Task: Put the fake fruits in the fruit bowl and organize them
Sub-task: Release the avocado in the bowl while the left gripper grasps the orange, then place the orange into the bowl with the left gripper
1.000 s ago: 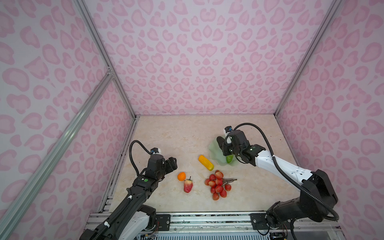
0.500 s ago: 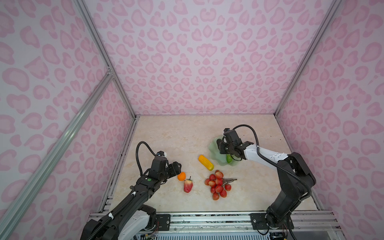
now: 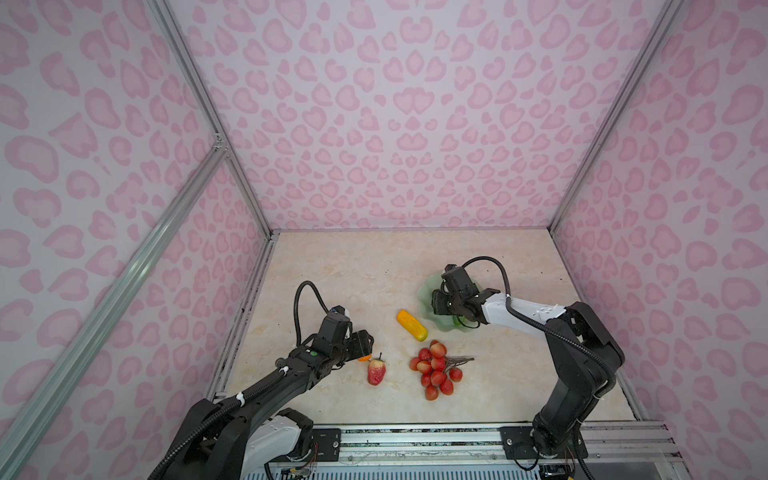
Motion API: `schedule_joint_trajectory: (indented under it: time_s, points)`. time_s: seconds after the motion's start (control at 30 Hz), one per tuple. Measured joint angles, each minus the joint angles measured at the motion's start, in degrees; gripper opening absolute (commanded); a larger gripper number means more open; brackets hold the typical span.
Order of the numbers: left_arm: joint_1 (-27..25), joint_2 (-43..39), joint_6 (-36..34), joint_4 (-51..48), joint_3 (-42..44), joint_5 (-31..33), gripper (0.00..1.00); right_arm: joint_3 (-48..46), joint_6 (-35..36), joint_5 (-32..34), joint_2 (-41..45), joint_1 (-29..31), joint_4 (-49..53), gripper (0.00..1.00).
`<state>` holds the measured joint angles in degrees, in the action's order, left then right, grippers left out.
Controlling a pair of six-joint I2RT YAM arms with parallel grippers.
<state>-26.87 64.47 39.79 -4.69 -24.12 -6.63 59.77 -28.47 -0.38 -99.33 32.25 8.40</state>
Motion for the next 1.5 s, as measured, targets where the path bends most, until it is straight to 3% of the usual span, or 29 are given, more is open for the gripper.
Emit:
schedule_joint_trajectory:
  time_s: [0.1, 0.47, 0.7, 0.9, 1.5]
  points:
    - [-0.8, 0.5, 0.2, 0.1, 0.0, 0.0, 0.73, -0.6, 0.0, 1.0, 4.0, 0.0, -0.7, 0.82]
    - [-2.3, 5.6, 0.6, 0.9, -1.3, 0.4, 0.40, -1.9, 1.2, 6.4, 14.2, -0.6, -2.7, 0.83]
    - [-4.7, 6.0, -0.1, 0.4, -5.9, 0.9, 0.37, -4.2, 1.2, 7.7, 16.7, -1.9, -2.5, 0.82]
    - [-4.9, 6.8, -3.5, -0.1, -14.8, 1.9, 0.37, -6.0, 1.0, 8.2, 19.5, -3.5, -2.5, 0.82]
    - [-10.3, 43.2, -8.9, 3.0, -52.1, -0.9, 0.32, -11.5, 0.4, 11.1, 29.9, -7.2, -1.8, 0.82]
